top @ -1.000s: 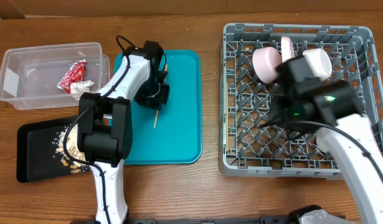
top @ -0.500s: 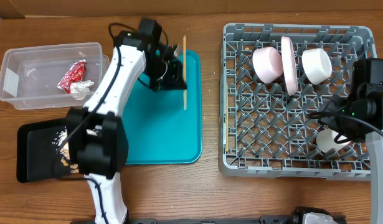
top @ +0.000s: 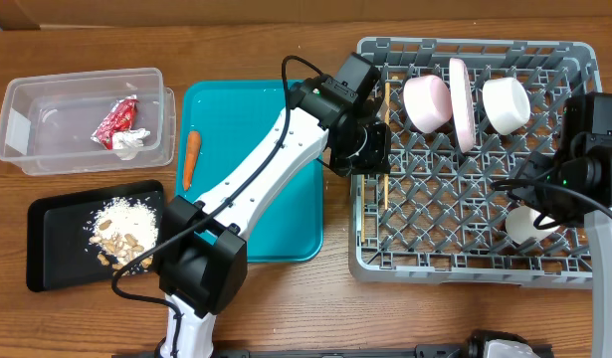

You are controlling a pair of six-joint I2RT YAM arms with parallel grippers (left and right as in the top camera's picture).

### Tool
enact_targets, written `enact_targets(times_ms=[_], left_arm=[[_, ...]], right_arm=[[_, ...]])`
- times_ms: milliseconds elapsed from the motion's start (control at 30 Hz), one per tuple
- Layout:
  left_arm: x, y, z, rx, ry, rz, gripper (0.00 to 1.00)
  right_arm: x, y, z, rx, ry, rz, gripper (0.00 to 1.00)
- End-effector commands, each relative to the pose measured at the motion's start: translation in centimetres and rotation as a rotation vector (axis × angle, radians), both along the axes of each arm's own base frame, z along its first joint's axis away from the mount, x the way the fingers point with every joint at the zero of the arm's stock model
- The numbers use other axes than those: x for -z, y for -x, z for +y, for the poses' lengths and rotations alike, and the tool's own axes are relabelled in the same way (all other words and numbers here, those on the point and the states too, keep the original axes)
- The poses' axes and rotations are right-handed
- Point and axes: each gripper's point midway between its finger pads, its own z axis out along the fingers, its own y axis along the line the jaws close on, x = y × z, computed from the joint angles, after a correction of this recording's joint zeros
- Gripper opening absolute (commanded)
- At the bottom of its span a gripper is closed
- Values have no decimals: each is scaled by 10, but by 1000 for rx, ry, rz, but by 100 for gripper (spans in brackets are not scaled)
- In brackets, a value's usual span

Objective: Sort waste into correct bins and load items into the dishwasher
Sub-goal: 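Carry the chopstick right and lay it in the rack's left side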

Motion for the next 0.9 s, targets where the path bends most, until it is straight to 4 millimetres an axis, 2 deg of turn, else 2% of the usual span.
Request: enact_targets(times_ms=[0, 167, 333, 633, 867], left_arm=[[12, -6, 15, -139, -116, 15, 4], [37, -4, 28, -170, -202, 19, 4], [52, -5, 27, -126, -221, -10, 4], [53, -2, 22, -9, -223, -80, 4], [71, 10, 25, 6, -251, -49, 4]], right_arm=[[-6, -1, 0, -4, 1, -25, 51], [-7, -2, 0, -5, -2, -29, 51], [-6, -2, 1, -7, -9, -29, 51], [-6, -3, 3, -9, -17, -30, 51], [-6, -2, 3, -11, -20, -29, 51]])
